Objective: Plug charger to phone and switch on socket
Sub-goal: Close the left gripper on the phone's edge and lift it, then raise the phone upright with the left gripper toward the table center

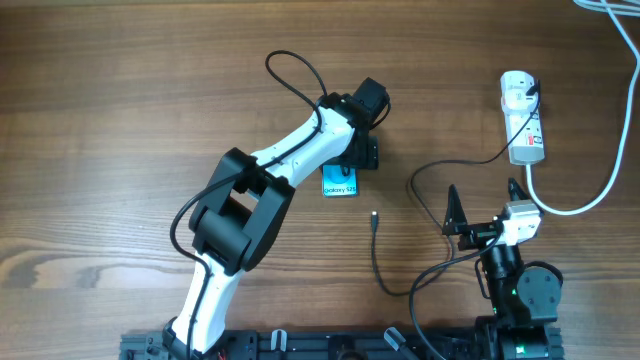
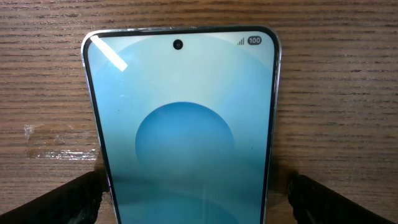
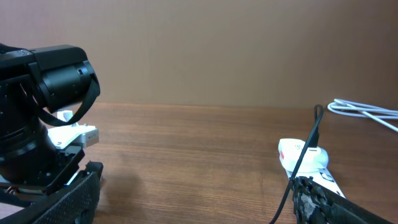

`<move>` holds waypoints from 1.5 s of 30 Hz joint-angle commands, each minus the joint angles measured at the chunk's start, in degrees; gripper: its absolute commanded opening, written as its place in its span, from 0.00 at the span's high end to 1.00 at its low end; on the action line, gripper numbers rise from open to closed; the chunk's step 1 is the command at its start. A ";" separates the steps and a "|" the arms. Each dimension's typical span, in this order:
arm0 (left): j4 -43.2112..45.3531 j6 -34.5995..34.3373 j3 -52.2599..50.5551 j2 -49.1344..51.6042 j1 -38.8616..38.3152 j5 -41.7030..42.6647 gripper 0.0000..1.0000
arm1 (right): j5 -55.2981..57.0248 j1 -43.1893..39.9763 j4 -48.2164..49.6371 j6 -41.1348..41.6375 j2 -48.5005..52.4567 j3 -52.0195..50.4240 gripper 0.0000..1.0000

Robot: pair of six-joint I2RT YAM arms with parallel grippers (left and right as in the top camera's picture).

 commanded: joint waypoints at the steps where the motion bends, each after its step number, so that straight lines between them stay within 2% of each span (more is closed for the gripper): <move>1: -0.15 -1.03 -2.08 2.16 -0.61 1.90 0.00 | 0.94 -0.24 0.20 -0.46 -0.39 -0.07 0.00; 7: -0.22 -1.03 -2.08 2.16 -0.61 1.90 0.02 | 0.94 -0.24 0.20 -0.46 -0.39 -0.07 0.00; 10: -0.63 -1.05 -2.08 2.16 -0.61 1.92 0.12 | 0.94 -0.24 0.20 -0.50 -0.39 -0.07 0.00; 12: -0.63 -1.05 -2.08 2.16 -0.61 1.92 0.13 | 0.94 -0.24 0.20 -0.46 -0.39 -0.07 0.00; 16: -0.76 -1.07 -2.08 2.16 -0.61 2.12 0.20 | 0.94 -0.24 0.20 -0.46 -0.39 -0.07 0.00; 17: -0.85 -1.07 -2.08 2.16 -0.61 2.12 0.26 | 0.94 -0.24 0.20 -0.48 -0.39 -0.07 0.00; 20: -0.90 -1.05 -2.08 2.16 -0.61 2.12 0.24 | 0.94 -0.24 0.20 -0.46 -0.39 -0.07 0.00; 28: -2.01 -1.07 -1.86 0.39 -0.61 2.69 0.26 | 0.94 -0.24 0.20 -0.48 -0.39 -0.07 0.00; 34: -3.52 -1.46 -1.86 -9.14 0.44 4.50 0.27 | 0.94 -0.24 0.20 -0.46 -0.39 -0.07 0.00; 37: -4.76 -1.49 -1.86 -13.14 2.14 8.92 0.28 | 0.94 -0.24 0.20 -0.48 -0.39 -0.07 0.00; 42: -5.86 -0.79 -1.86 -19.52 8.52 33.86 0.30 | 0.94 -0.24 0.20 -0.46 -0.39 -0.07 0.00; 45: -6.29 -0.79 -1.86 -21.11 12.11 44.50 0.30 | 0.94 -0.24 0.17 -0.46 -0.39 -0.07 0.00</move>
